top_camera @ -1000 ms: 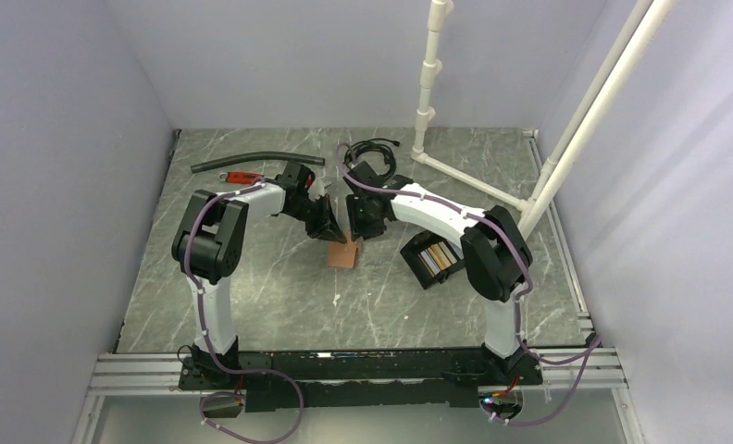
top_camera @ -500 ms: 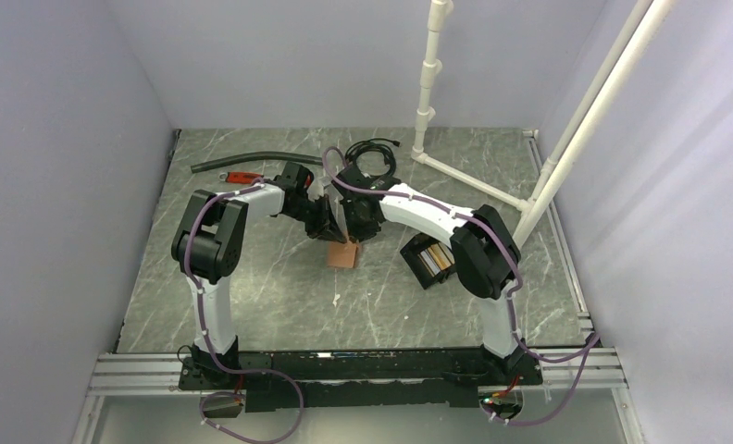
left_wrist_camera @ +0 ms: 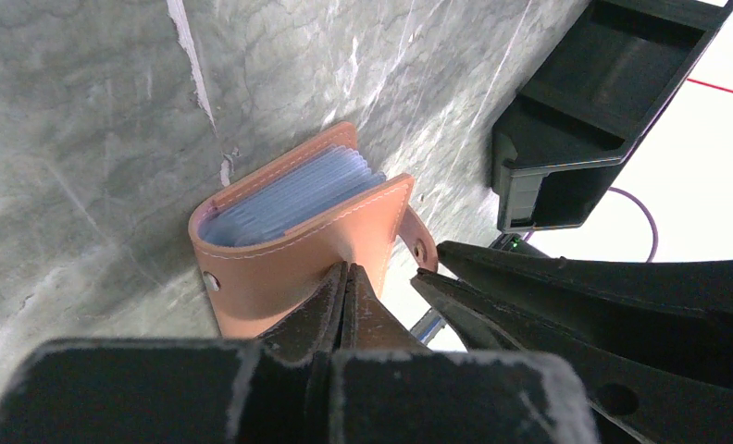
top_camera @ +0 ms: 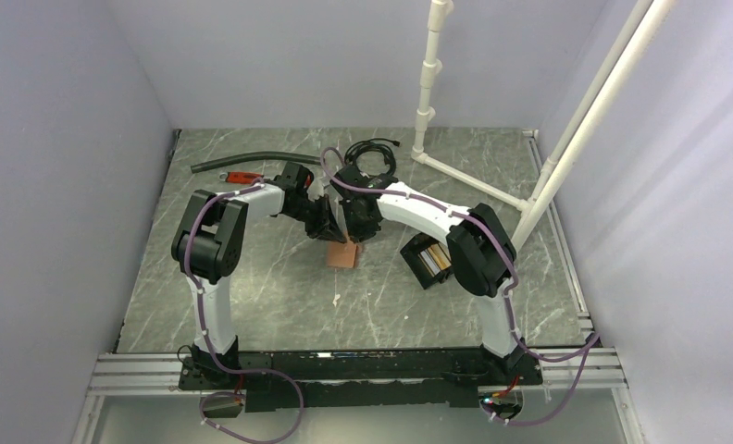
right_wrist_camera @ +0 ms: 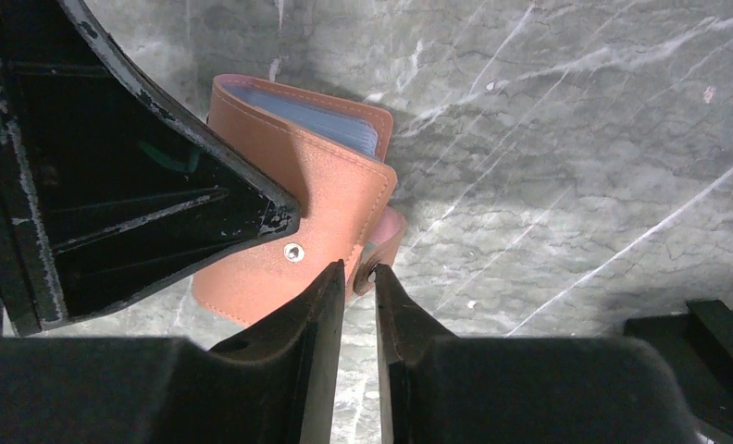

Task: Put the credit cards into the card holder
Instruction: Close the card holder at the center of the board.

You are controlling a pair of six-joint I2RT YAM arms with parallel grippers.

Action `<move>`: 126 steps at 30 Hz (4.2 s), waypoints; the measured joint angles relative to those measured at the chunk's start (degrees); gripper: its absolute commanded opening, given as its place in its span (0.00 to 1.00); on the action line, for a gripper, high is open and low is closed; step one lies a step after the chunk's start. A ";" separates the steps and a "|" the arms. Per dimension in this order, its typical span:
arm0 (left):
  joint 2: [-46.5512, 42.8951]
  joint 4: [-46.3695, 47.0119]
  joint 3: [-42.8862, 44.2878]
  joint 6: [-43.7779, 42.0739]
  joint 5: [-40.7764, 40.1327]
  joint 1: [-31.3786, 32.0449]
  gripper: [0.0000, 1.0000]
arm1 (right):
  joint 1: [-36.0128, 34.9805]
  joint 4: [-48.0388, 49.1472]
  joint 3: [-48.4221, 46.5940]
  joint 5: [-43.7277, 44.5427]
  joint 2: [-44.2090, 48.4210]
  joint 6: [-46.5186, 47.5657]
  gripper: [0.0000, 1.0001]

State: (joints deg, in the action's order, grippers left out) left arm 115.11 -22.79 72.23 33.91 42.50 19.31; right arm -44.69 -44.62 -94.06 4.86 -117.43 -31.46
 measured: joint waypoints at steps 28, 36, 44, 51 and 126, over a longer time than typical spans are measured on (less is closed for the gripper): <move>0.00 0.04 -0.02 0.00 0.00 0.17 0.00 | -0.04 -1.09 -0.39 -0.28 -0.02 1.05 0.14; 0.00 0.28 -0.20 0.00 0.11 0.17 0.00 | -0.04 -1.09 -0.37 -0.74 -0.07 1.44 0.10; 0.00 0.46 -0.26 0.00 0.20 0.17 0.00 | -0.04 -1.22 -0.37 -0.85 -0.17 1.46 0.17; 0.00 0.48 -0.28 0.00 0.20 0.17 0.00 | -0.04 -1.27 -0.35 -0.81 -0.63 1.49 0.19; 0.00 0.92 -0.46 0.00 0.31 0.28 0.00 | 13.27 29.46 28.65 -29.20 12.31 -1.05 0.17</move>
State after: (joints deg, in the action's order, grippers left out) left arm 115.11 -21.87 71.77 33.91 42.81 19.59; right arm -31.42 -15.16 -65.41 -24.34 -105.12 -32.51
